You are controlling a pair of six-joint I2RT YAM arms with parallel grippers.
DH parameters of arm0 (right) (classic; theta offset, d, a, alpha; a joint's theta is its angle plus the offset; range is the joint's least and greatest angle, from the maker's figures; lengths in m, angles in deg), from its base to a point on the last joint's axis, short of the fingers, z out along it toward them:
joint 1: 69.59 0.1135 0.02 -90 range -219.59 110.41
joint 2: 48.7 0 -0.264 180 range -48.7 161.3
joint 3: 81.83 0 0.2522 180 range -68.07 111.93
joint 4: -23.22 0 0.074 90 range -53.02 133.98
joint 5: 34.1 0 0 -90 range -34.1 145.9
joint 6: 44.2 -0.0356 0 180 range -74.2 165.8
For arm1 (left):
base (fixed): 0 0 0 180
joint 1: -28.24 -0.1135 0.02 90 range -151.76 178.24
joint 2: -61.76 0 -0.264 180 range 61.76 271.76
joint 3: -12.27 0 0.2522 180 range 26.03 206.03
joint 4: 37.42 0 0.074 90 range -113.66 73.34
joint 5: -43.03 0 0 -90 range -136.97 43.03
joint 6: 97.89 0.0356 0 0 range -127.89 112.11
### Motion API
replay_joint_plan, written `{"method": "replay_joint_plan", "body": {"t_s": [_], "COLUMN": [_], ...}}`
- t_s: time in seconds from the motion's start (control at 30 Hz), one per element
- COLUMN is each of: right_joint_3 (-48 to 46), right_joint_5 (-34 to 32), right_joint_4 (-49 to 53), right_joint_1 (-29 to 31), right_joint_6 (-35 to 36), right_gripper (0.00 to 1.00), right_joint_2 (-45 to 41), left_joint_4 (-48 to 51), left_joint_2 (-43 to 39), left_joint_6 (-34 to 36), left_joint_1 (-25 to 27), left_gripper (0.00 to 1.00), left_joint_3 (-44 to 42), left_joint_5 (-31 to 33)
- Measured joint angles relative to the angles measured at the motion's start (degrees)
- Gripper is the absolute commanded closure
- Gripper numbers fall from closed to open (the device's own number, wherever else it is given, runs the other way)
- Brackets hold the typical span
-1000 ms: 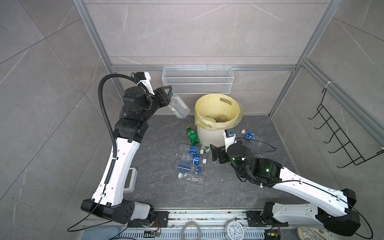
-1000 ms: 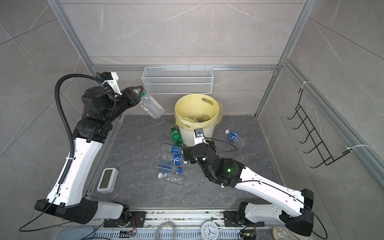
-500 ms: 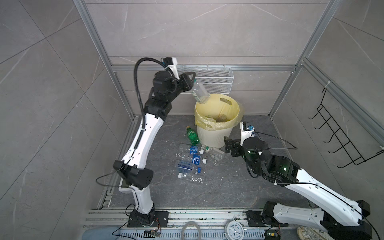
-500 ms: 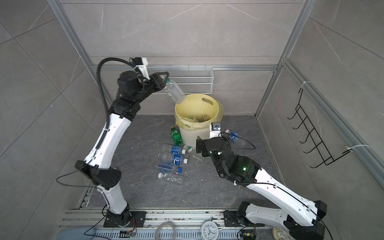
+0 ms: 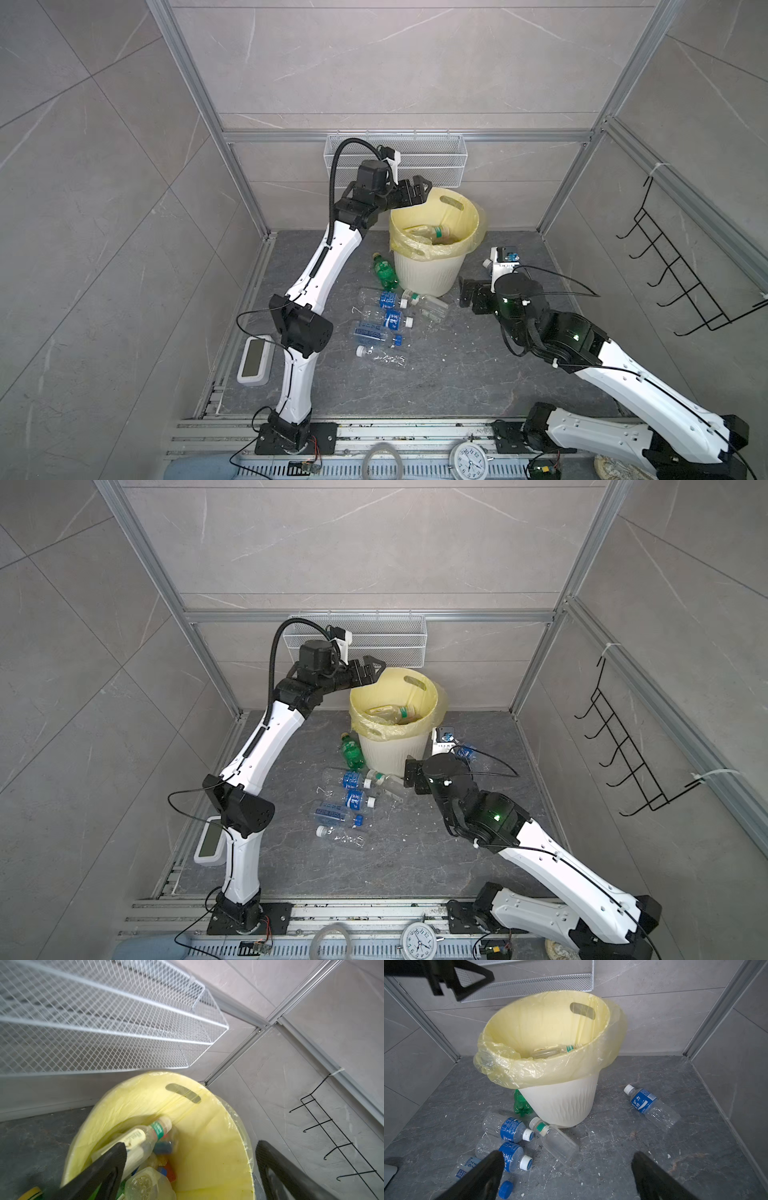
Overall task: Throw the plastic bottles in the bin
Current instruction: 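Raise the bottle over the bin with the left gripper and open it, then withdraw the left gripper from the bin while the right moves toward a blue-labelled bottle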
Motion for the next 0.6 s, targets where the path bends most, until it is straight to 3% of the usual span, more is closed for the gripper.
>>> {"method": "replay_joint_plan", "body": {"t_s": [0.17,0.37,0.6], "right_joint_3": [0.0,0.2,1.9], "right_joint_5": [1.2,1.8,4.4], "right_joint_4": [-0.4,-0.6,0.3], "right_joint_1": [-2.2,-6.9,-16.7], "right_joint_6": [-0.1,-0.4,-3.0], "right_gripper": [0.01,0.01,0.01], "right_joint_2": [1.9,3.1,6.9], "left_joint_4": [-0.4,-2.1,-2.6], "left_joint_2": [-9.7,-22.3,-27.3], "left_joint_6": [1.9,5.1,5.1], "left_joint_1": [-0.1,0.0,0.0], "left_gripper": [0.00,0.00,0.00], "left_joint_3": [-6.1,-20.6,-29.6], "left_joint_5": [-0.7,-0.5,1.0]}}
